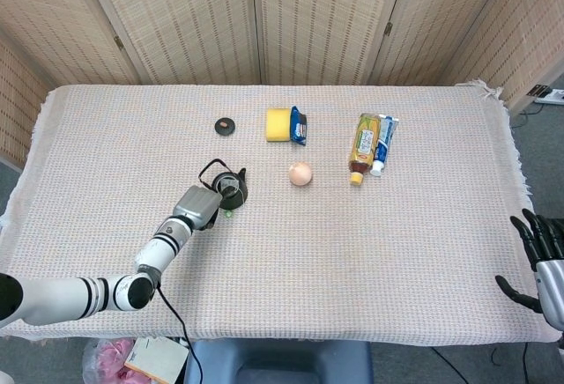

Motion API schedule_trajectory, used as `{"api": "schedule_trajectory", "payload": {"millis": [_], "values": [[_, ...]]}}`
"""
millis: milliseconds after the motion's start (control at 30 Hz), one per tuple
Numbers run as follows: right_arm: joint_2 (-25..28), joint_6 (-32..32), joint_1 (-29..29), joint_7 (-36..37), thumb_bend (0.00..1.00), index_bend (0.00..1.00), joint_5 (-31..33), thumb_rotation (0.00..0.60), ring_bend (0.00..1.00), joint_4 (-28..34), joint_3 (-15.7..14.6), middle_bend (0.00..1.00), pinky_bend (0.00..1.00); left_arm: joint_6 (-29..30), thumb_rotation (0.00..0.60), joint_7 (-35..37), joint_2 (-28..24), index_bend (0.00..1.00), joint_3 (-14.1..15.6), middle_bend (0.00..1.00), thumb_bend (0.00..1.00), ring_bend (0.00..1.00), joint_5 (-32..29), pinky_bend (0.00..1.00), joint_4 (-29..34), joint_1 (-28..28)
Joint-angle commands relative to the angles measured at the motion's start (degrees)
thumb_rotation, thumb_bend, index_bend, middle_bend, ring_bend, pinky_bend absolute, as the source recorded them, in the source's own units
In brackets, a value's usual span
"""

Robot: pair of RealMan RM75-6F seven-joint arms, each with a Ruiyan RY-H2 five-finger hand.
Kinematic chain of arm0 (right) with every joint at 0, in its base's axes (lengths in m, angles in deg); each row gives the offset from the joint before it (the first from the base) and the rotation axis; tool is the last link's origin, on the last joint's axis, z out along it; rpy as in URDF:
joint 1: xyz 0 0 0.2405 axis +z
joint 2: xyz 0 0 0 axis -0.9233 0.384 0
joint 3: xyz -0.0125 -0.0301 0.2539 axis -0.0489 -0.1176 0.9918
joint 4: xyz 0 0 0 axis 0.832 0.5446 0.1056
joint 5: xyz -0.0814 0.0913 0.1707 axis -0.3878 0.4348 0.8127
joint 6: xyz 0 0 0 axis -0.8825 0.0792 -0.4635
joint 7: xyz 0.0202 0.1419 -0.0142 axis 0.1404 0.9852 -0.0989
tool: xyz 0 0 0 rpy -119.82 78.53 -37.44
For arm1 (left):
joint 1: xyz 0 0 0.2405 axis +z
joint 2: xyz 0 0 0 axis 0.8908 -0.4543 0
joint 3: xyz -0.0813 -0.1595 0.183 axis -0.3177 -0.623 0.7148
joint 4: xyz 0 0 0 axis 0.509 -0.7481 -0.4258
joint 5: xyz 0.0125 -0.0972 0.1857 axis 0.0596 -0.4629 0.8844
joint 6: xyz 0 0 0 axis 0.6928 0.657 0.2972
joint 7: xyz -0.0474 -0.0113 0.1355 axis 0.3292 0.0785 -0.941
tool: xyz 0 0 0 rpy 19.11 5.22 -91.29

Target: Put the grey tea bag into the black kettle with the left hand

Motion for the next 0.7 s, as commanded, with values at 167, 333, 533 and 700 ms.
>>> {"api": "schedule_trajectory", "payload": {"millis": [167,333,533,700], "values": [[0.0,-0.2,0.0,-0.1,0.14,0.00,0.3,0.600,0.00,0.0,0.1,0.00,0.00,1.0,0.600,-0.9,0.6,0.04,0.7,1.00,0.98,1.00,1.0,1.00,-1.2,0.2],[0.0,-0.2,0.0,-0.1,0.14,0.00,0.5,0.600,0.00,0.1,0.2,0.00,0.00,0.6,0.600,-1.0,1.1,0.05,0.9,1.00,0.98,1.00,1.1,1.00,-2.6,0.5],[0.0,-0.2,0.0,-0.2,0.14,0.00,0.6,0.600,0.00,0.1,0.2,0.00,0.00,-0.7,0.600,-0.4,1.9,0.06,1.1,1.00,0.98,1.00,1.3,1.00,-4.3,1.0],[-0.2,-0.5,0.1,-0.6,0.14,0.00,0.9,0.600,0.00,0.2,0.3,0.00,0.00,-2.1,0.600,0.7,2.4,0.06,1.2,1.00,0.98,1.00,1.9,1.00,-6.1,1.6]]}}
